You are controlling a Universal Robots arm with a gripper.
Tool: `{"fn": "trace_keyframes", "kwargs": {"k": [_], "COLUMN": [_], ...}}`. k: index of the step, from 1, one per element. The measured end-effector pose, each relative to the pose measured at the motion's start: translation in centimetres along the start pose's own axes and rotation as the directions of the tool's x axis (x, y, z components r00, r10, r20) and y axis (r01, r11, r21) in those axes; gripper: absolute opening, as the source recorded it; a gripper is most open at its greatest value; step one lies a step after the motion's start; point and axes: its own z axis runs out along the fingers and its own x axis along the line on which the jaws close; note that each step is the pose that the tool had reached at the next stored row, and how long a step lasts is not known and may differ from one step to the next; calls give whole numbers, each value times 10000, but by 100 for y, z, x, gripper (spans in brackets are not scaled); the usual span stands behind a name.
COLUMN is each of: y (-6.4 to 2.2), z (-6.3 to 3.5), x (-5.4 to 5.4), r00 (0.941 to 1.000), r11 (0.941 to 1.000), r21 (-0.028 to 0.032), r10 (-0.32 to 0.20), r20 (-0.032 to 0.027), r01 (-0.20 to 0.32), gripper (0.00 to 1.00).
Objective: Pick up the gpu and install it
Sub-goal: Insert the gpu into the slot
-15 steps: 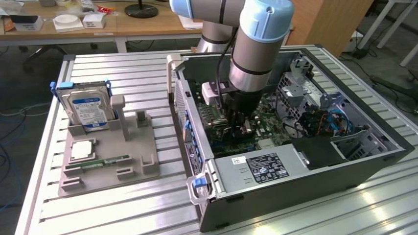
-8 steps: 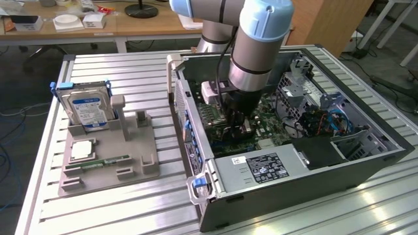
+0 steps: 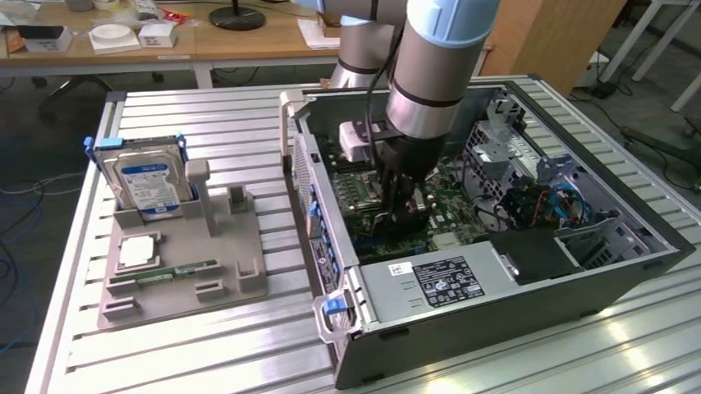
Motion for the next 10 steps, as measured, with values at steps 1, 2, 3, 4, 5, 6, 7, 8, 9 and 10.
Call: {"fn": "trace_keyframes", "kwargs": {"k": [1,2,3,4,5,6,7,8,9,10], "y": [0,-1,-1,-1,-1,-2,-2,-2,-2,-2], "z": [-21,-44,-69,-95,-122,-144,-156,-157,-157,-157], "x": [-1,-2,-2,-3,-4,-4,-5,-5,-5,-5], "r00": [10000,10000,10000,10000,10000,10000,10000,10000,10000,10000], "r11": [10000,10000,10000,10000,10000,10000,10000,10000,10000,10000], "r21": [3,3,5,8,11,12,13,14,15,14], "r10": [0,0,0,0,0,0,0,0,0,0], "r20": [1,1,1,1,1,1,0,2,2,2], "r01": [0,0,0,0,0,0,0,0,0,0], "gripper": [33,33,33,33,33,33,33,33,33,32]}}
